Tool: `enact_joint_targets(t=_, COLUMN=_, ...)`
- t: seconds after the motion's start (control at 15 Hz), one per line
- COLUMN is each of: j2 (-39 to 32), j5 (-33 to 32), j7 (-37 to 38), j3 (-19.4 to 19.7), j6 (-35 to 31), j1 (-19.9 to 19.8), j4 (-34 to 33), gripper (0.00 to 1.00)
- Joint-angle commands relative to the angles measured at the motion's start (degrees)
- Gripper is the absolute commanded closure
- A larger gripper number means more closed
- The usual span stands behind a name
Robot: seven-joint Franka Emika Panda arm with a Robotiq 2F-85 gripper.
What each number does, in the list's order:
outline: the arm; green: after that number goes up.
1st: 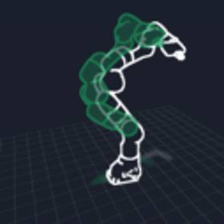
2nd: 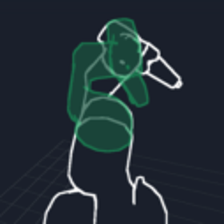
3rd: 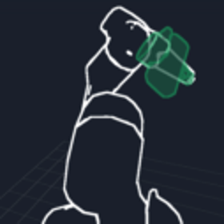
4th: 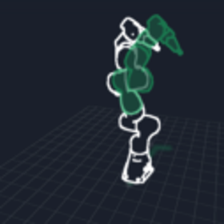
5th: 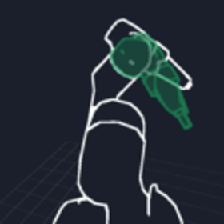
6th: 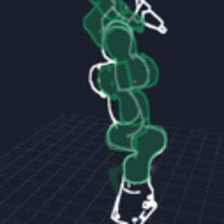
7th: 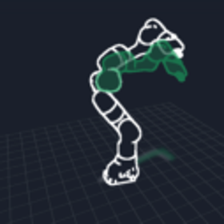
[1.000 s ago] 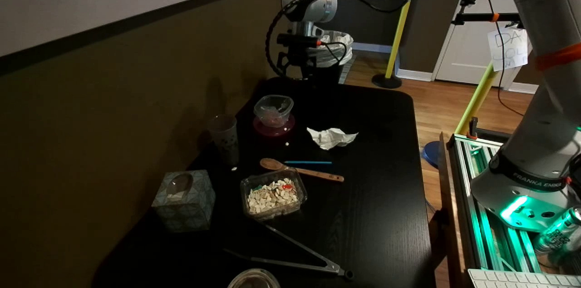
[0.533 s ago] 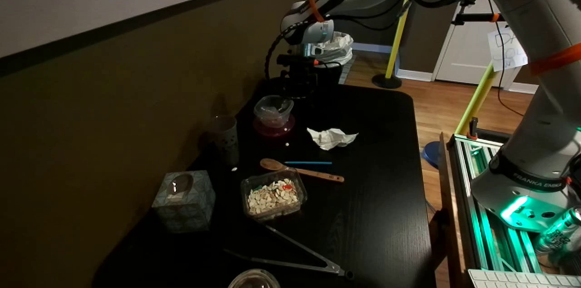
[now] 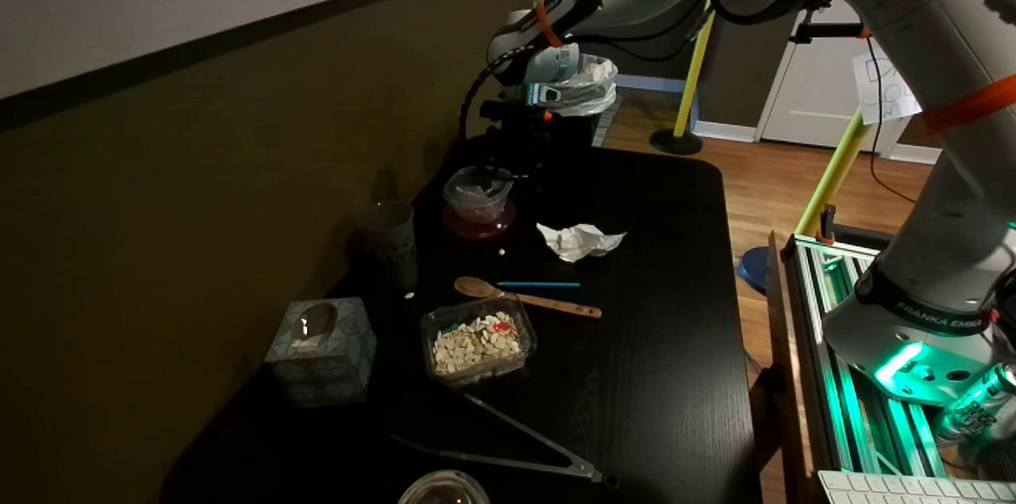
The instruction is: Remove the lunchbox from he maroon lid and put it on the table
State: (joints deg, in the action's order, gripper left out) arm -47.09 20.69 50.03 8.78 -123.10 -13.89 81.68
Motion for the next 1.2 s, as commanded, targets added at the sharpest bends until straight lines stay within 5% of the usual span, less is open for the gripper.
enact_joint_targets(t=0.0, j2=-1.24, j5=0.18, j7=-0.18, j3=0.04, j6=-0.69, j1=0.1, j4=-1.17, gripper=0.0)
enact_joint_targets(t=0.8, j2=-6.27, j5=0.25, j7=-0.16, j3=-0.35, j6=-2.26, j1=-0.15, j4=-6.08, gripper=0.03)
enact_joint_targets(t=0.87, j2=-6.83, j5=0.2, j7=-0.23, j3=-0.43, j6=-2.27, j1=-0.13, j4=-6.71, gripper=0.08)
enact_joint_targets(t=0.93, j2=-7.51, j5=-0.04, j7=-0.04, j3=-0.36, j6=-2.18, j1=0.05, j4=-7.48, gripper=0.26)
enact_joint_targets(t=1.13, j2=-8.82, j5=-0.17, j7=0.11, j3=-0.42, j6=-2.02, j1=0.16, j4=-9.17, gripper=0.47)
